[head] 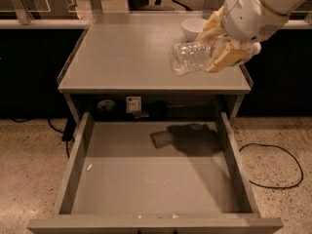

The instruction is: Place water bottle into top drawer

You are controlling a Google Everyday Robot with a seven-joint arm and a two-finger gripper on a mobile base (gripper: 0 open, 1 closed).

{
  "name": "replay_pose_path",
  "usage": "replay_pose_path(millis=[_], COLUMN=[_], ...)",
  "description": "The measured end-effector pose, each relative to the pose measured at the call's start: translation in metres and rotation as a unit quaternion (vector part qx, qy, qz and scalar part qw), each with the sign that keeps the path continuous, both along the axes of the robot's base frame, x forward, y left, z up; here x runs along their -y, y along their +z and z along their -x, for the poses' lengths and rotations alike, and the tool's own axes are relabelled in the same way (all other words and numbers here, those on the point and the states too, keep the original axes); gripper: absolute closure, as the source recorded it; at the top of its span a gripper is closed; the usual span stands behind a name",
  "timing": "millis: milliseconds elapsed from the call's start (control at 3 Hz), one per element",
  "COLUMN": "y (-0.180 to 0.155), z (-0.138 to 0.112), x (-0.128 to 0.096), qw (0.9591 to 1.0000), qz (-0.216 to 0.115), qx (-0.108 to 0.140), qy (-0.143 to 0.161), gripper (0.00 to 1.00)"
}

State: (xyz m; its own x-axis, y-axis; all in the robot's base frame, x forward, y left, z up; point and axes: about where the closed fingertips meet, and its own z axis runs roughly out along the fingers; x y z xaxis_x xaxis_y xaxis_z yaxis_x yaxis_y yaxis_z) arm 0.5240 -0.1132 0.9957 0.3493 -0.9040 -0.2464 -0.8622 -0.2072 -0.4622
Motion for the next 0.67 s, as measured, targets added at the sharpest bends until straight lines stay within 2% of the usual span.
replay_pose_path(millis=[333,667], y=[-0.022,-0.057], z=[0.022,0.024], x=[0.020,0.035], qw=[0.9996,0.9993], qz=[0.026,0.036], qx=[-0.006,-0.009], qy=[-0.009,-0.003], gripper=[1.00,1.00])
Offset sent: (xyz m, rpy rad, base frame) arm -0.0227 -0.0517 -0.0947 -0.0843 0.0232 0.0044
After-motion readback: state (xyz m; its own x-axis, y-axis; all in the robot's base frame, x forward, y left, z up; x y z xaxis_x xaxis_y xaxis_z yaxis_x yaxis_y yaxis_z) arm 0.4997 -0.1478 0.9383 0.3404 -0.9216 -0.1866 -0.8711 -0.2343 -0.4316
